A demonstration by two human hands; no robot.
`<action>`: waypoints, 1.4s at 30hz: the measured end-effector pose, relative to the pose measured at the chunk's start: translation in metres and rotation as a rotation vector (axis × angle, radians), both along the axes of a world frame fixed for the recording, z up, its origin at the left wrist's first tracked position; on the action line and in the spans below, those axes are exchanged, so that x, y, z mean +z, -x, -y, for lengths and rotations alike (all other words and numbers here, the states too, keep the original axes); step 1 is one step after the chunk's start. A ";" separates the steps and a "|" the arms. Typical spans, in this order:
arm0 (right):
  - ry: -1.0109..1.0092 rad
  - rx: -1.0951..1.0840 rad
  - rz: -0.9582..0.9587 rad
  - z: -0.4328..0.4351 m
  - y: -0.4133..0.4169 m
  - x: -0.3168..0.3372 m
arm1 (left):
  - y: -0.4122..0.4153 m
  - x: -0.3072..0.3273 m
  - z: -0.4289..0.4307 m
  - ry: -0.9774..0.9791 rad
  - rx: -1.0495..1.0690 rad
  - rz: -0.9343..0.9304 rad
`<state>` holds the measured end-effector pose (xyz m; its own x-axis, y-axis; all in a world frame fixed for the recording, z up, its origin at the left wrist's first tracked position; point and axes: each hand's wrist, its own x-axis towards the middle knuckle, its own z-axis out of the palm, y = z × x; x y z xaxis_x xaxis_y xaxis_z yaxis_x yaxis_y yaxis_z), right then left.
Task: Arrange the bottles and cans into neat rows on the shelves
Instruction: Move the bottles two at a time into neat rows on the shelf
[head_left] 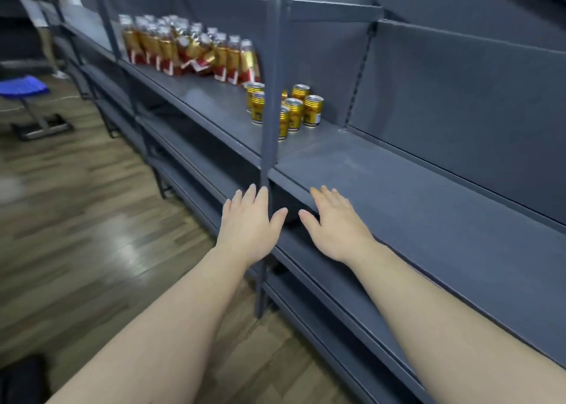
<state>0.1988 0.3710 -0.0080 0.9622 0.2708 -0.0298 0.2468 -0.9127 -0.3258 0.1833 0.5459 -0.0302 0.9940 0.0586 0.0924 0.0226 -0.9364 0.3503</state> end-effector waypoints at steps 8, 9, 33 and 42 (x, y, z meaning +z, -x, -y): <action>0.043 0.250 -0.011 -0.103 -0.028 -0.004 | 0.009 -0.005 -0.093 0.042 0.233 -0.015; 0.051 0.286 -0.023 -0.118 -0.033 -0.006 | 0.010 -0.006 -0.105 0.048 0.271 -0.021; 0.023 0.630 -0.074 -0.282 -0.193 -0.016 | -0.079 0.000 -0.232 0.007 0.643 -0.110; 0.032 0.653 -0.085 -0.365 -0.247 -0.023 | -0.131 -0.010 -0.312 0.030 0.661 -0.119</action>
<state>0.4453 0.7364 -0.0314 0.5946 0.7956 -0.1165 0.7274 -0.5940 -0.3436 0.3139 0.8579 -0.0399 0.7512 0.6596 -0.0269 0.6284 -0.7019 0.3354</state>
